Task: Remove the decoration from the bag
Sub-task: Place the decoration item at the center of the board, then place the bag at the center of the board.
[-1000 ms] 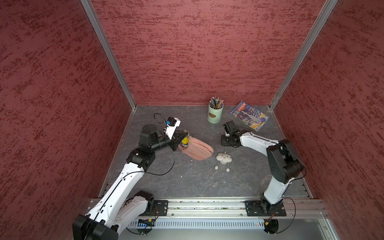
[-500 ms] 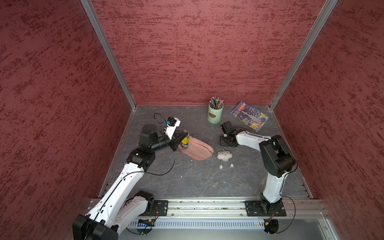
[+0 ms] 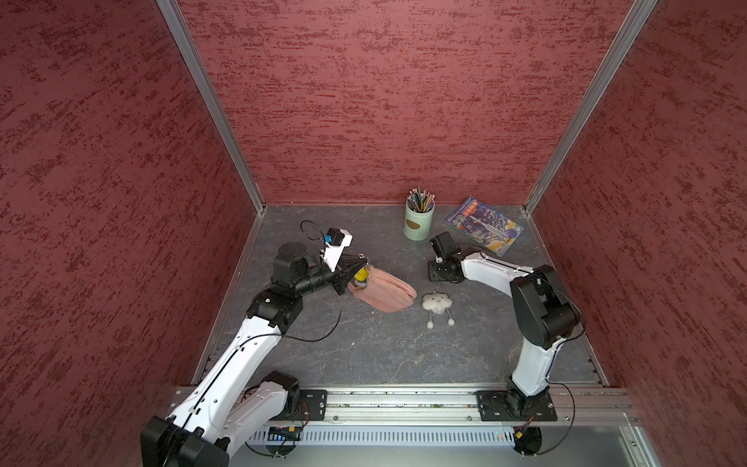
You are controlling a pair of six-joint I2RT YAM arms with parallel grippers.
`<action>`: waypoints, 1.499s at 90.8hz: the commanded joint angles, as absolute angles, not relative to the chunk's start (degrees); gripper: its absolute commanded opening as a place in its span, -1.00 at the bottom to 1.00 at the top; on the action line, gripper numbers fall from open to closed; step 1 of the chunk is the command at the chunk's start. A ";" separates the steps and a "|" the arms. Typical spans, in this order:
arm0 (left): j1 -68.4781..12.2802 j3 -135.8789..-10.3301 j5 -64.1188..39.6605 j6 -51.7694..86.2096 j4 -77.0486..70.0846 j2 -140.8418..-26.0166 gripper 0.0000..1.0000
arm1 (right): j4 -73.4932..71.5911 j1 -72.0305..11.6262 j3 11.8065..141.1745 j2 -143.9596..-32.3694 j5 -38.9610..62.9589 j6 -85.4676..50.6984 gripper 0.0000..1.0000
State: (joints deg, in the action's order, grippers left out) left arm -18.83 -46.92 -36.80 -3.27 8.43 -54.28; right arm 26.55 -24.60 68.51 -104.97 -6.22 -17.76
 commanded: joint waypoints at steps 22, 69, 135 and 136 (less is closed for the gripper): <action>-20.50 -49.64 -35.76 -3.73 6.44 -58.12 -1.00 | 13.47 -26.28 56.80 -77.20 33.36 -12.07 0.32; -21.20 -53.30 -35.12 -4.48 6.79 -61.45 -1.00 | 30.43 -41.73 68.60 -78.23 25.38 4.76 0.53; -8.24 -72.29 -29.27 11.59 25.93 -72.12 0.11 | -3.44 -39.97 66.26 -97.54 31.95 -65.74 -1.00; -8.12 -71.92 -29.18 11.68 26.15 -71.92 0.11 | -2.86 -40.11 65.78 -97.50 31.84 -65.92 -1.00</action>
State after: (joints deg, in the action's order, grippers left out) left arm -8.91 -73.95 -28.47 8.93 23.53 -74.76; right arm 4.27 -39.99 70.54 -96.55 30.30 -49.21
